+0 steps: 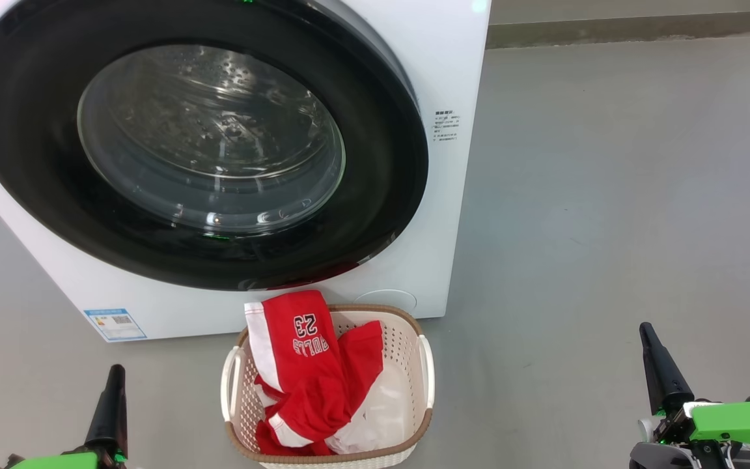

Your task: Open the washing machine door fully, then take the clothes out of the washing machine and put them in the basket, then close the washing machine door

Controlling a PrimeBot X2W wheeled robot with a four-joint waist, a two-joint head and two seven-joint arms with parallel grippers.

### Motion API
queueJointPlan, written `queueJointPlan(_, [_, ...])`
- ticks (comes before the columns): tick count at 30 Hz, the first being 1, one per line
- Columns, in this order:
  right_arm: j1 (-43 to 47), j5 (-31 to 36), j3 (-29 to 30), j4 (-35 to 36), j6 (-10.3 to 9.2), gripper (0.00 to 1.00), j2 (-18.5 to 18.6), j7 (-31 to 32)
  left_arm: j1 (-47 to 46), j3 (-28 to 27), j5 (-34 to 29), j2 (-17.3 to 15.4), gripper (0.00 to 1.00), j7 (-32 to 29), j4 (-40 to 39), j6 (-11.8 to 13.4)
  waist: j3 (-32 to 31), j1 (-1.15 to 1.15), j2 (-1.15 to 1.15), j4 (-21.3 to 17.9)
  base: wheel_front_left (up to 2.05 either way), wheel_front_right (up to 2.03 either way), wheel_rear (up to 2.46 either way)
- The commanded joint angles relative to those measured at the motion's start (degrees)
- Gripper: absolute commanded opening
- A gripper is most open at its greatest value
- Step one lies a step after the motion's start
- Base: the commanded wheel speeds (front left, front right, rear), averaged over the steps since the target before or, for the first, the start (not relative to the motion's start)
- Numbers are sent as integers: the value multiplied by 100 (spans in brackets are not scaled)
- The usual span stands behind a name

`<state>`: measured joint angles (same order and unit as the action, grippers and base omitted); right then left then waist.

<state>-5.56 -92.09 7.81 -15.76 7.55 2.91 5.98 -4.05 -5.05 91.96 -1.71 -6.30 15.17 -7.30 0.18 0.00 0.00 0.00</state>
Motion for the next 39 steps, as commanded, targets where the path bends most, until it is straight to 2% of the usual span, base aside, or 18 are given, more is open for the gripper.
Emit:
queueJointPlan(1, [-62, -12, -134, 174, -6, 0, 6, 46, -215, -151, 17, -117, 0, -22, -111, -19, 0, 0, 0, 0, 0, 0, 0])
queueJointPlan(39, [-62, -7, -129, 174, -6, 0, 2, 50, -215, -149, 19, -117, 0, -20, -112, -19, 0, 0, 0, 0, 0, 0, 0])
